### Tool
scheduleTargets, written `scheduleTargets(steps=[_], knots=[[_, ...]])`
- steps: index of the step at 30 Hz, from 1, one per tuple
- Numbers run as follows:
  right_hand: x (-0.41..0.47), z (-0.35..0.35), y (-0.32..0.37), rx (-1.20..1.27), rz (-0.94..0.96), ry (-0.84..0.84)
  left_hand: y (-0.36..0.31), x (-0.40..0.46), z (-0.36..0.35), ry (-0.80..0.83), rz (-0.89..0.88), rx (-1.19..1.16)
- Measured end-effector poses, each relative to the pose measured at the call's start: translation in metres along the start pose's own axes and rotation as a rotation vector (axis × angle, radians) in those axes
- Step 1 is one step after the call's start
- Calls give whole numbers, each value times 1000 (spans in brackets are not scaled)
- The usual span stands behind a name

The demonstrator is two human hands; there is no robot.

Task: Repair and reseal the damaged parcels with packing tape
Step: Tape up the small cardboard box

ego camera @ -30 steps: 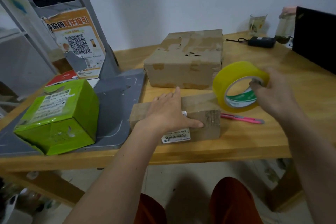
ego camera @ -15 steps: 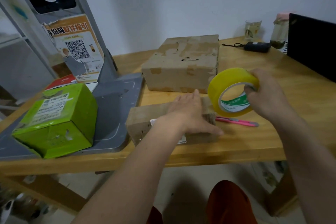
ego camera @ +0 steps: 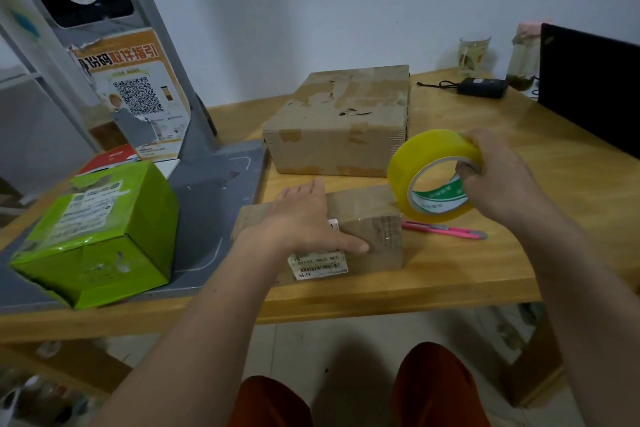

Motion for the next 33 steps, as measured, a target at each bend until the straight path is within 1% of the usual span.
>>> scheduleTargets(steps=[2, 5, 7, 9, 12, 16, 18, 21, 23, 25, 26, 28, 30, 33], knots=[[-1, -1, 1, -15, 3, -16, -8, 2, -1, 9, -12, 17], [1, -1, -1, -4, 16, -17, -36, 3, -11, -25, -174, 36], [3, -5, -8, 36, 24, 11, -44, 6, -15, -82, -225, 37], [0, -17, -21, 99, -11, 67, -42, 10, -17, -112, -219, 24], [-10, -33, -33, 271, -135, 157, -38, 12, -17, -128, -213, 23], [-11, -32, -31, 232, -78, 113, -41, 15, -14, -83, -206, -7], [-9, -28, -30, 228, -52, 90, -39, 15, -10, -103, -203, -129], [-9, -17, -20, 221, 12, 45, -32, 8, 3, -176, -213, -389], [-8, -1, -6, 366, 32, -49, -24, 1, 17, -265, -254, -564], [-9, 18, 18, 599, 59, -116, -18, -8, 31, -338, -323, -791], [-10, 26, 34, 696, 77, -120, -16, -11, 35, -360, -352, -904], [-14, 33, 63, 794, 125, -89, -14, -17, 37, -365, -411, -1101], [-19, 31, 88, 802, 175, -92, -11, -23, 35, -345, -459, -1187], [-20, 25, 113, 760, 214, -134, -2, -32, 36, -361, -447, -1179]])
Point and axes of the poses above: each hand's wrist, its own x-axis towards the middle knuckle, its own z-axis out of the back of the hand, y = z × x, the point moved 2 cm from there along x, towards the middle knuckle, and after that the axes turned 9 degrees about -x, right-handed, at the moved point
